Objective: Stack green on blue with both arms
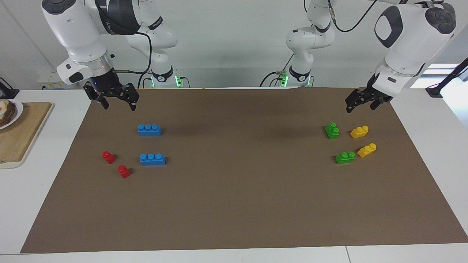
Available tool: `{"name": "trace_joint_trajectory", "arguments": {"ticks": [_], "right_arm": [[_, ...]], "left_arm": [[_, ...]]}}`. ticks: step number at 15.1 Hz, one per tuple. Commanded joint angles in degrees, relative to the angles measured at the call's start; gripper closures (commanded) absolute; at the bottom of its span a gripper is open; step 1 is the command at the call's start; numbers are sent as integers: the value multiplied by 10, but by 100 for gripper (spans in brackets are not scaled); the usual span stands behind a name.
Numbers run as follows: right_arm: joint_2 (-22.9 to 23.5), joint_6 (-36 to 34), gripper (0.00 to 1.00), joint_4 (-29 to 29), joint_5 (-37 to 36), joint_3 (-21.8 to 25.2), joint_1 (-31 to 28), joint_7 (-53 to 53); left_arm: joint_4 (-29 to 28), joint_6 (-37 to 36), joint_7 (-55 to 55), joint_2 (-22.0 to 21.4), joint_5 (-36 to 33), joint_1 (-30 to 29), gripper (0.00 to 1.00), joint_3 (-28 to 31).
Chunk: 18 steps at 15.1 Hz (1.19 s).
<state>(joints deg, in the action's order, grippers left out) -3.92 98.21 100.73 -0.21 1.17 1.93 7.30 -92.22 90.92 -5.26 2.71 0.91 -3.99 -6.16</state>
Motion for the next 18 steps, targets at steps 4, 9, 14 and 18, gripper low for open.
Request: {"name": "trace_joint_trajectory", "arguments": {"ticks": [4,9,14,18], "right_arm": [[-14,-3,0,13,-1,-2,-3,-4],[-14,2,0,9,-1,-2,-5,-6],[-14,14,0,13,-1,2,-10,3],[-13,40,0,15,-1,2,-10,90]], "left_arm": [[10,-11,3,6,-10,6,0,3],[12,-12,-1,9,-11,4,0,3],[33,-65,-2,12,-11,4,0,4],[39,-35,-70,19,-13,4,0,4]]}}
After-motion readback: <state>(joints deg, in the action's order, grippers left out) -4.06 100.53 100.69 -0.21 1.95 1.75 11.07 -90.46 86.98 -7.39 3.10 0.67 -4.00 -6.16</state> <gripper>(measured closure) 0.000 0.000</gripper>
